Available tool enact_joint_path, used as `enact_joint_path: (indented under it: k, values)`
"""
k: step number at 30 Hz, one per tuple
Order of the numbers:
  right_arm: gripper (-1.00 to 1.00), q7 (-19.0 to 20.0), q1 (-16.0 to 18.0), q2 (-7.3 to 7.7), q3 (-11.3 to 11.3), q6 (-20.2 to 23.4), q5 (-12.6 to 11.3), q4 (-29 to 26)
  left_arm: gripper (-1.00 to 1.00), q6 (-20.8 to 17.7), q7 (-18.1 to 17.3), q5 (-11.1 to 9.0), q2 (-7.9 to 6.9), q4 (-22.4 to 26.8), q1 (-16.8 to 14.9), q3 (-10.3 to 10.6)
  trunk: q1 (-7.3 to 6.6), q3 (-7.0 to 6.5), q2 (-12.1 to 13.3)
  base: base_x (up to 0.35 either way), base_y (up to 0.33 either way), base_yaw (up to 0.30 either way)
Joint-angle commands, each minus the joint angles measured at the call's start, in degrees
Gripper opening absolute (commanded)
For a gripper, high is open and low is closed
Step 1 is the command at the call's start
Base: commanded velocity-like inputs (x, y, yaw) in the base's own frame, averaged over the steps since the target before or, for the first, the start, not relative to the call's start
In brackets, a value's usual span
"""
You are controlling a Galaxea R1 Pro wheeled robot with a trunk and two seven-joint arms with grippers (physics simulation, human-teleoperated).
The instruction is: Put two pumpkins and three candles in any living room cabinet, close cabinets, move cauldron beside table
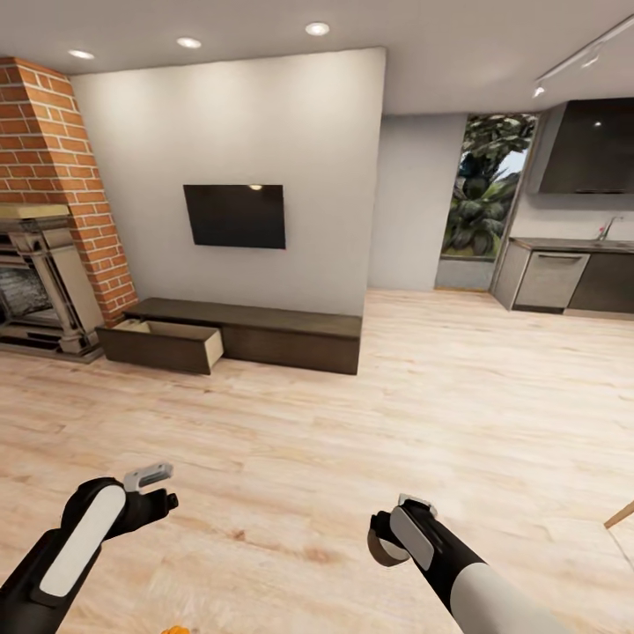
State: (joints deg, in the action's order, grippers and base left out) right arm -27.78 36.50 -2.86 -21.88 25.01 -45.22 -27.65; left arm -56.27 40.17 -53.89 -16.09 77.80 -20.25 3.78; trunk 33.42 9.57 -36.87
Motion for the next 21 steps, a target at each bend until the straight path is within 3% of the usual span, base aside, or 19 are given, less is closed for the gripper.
enact_joint_path:
  k: [1, 21]
  values:
    - [-1.0, -0.46, 0.06, 0.05, -0.41, 0.13, -0.4, -0.08, 1.0, -0.07, 0.6, -0.51, -0.03, 0.04, -0.06, 0.37, 0.05, 0.1, -0.09, 0.324, -0.074, 0.0]
    - [-1.0, -0.52, 0.06, -0.01, -0.36, 0.3, -0.43, -0.11, 1.0, -0.06, 0.61, -0.51, 0.01, -0.15, -0.06, 0.87, 0.05, 0.1, -0.09, 0.323, -0.115, 0.0]
